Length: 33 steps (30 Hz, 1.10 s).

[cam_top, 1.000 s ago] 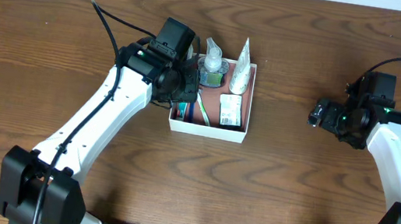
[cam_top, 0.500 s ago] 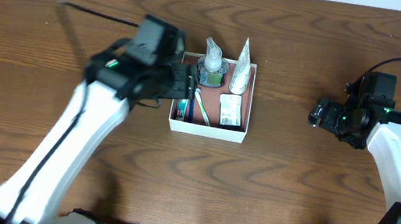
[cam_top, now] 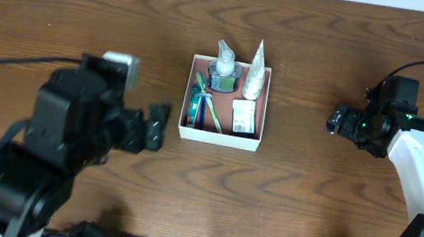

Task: Pack container

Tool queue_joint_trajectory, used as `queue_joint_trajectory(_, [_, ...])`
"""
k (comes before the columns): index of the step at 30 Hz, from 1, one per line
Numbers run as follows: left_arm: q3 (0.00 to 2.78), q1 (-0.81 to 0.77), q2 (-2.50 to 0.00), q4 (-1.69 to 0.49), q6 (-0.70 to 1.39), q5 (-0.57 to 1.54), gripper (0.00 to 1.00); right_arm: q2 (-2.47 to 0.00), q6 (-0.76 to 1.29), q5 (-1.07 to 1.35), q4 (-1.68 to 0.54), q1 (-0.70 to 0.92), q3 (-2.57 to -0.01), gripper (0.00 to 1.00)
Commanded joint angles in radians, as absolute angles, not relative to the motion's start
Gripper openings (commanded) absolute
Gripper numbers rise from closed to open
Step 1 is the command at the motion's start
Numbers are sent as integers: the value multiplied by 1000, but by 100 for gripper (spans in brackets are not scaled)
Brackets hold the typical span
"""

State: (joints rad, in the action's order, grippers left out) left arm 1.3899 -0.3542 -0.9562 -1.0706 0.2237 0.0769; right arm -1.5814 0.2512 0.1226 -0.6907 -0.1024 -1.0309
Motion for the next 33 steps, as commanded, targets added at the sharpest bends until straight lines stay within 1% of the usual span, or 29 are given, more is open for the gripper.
queue_joint_trajectory(1, [1400,-351,-894,-1113,100,-168,98,-1586,238,120,-691,-105,-1027,99])
queue_joint_trajectory(6, [1400,-351,-825,-1242,52,-363,98,-1586,238,120,-692,-105,-1027,99])
queue_joint_trajectory(11, [1396,-350,-785,-1375,47,-379,98,-1586,238,120,-692,-105,-1027,99])
queue_joint_trajectory(13, [1377,-328,-759,-1366,49,-375,98,-1586,238,120,-692,-105,-1027,99])
queue_joint_trajectory(15, [1334,-266,-712,-1319,49,-350,98,-1586,238,120,-691,-105,-1027,99])
queue_joint_trajectory(18, [1237,-157,-634,-1187,49,-282,98,-1586,238,120,-692,-105,-1027,99])
queue_joint_trajectory(21, [1087,-92,-531,-1011,48,-198,98,-1586,238,120,-692,-105,-1027,99])
queue_joint_trajectory(23, [969,-64,-463,-889,48,-142,98,-1586,238,120,-692,-105,-1027,99])
queue_joint_trajectory(27, [658,-17,-304,-560,48,-5,98,-1586,238,120,-691,-105,-1027,99])
queue_joint_trajectory(33, [310,10,-182,-128,49,158,98,-1586,238,120,-692,-105,-1027,99])
